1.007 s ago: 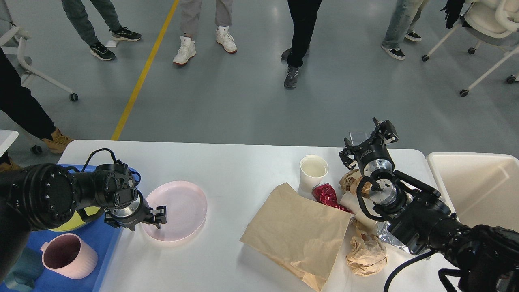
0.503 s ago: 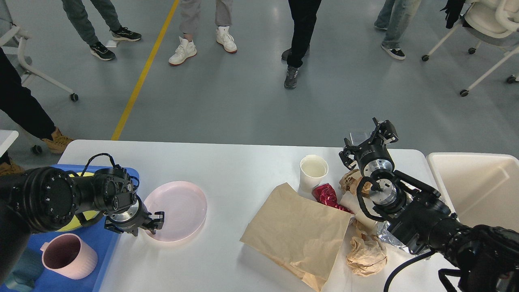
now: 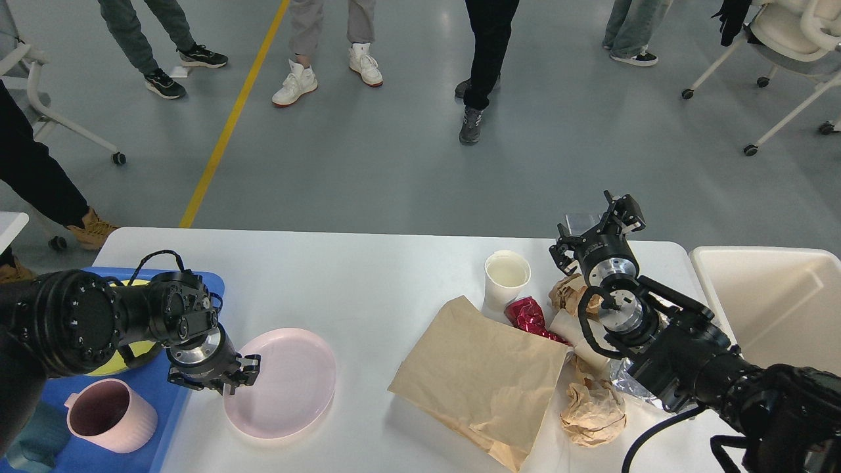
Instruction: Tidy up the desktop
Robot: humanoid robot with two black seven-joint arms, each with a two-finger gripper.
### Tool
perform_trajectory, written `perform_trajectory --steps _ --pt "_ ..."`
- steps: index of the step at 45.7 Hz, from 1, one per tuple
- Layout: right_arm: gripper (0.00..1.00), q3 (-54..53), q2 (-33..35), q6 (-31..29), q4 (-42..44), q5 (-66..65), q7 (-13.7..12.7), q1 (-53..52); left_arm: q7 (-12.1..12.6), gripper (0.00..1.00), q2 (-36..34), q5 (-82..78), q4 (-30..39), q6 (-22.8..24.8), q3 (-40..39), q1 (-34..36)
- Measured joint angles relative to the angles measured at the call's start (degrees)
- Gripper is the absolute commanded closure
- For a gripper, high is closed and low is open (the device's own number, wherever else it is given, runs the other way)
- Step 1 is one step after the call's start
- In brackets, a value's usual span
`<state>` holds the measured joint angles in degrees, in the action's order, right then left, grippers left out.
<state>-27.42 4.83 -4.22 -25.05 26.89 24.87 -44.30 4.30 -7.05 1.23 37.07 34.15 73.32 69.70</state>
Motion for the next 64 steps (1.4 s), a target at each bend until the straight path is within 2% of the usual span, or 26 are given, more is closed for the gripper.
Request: perform_trajectory --steps 12,39,46,59,61,64 --pt "0.00 0.0 0.0 0.0 0.0 0.0 0.0 0.0 0.0 1.00 -0.1 0.0 0.0 2.6 0.0 1.5" --pt "0.00 0.0 0.0 0.0 0.0 0.0 0.0 0.0 0.0 1.00 -4.5 -0.1 0.6 18.4 0.6 18.2" --pt "0.00 0.0 0.0 0.0 0.0 0.0 0.0 0.0 0.0 1.00 -4.9 -0.1 0.6 19.6 0.6 20.5" --pt "0.00 0.0 0.0 0.0 0.0 0.0 0.0 0.0 -0.1 1.00 -4.3 -0.1 0.6 19.5 0.6 19.9" --pt "0.00 0.0 0.0 0.0 0.0 0.0 0.0 0.0 -0.1 0.96 -4.2 -0.1 0.6 19.5 0.6 19.9" --pt "0.00 0.0 0.0 0.0 0.0 0.0 0.0 0.0 -0.1 0.80 -4.2 -0.1 0.9 19.6 1.2 20.0"
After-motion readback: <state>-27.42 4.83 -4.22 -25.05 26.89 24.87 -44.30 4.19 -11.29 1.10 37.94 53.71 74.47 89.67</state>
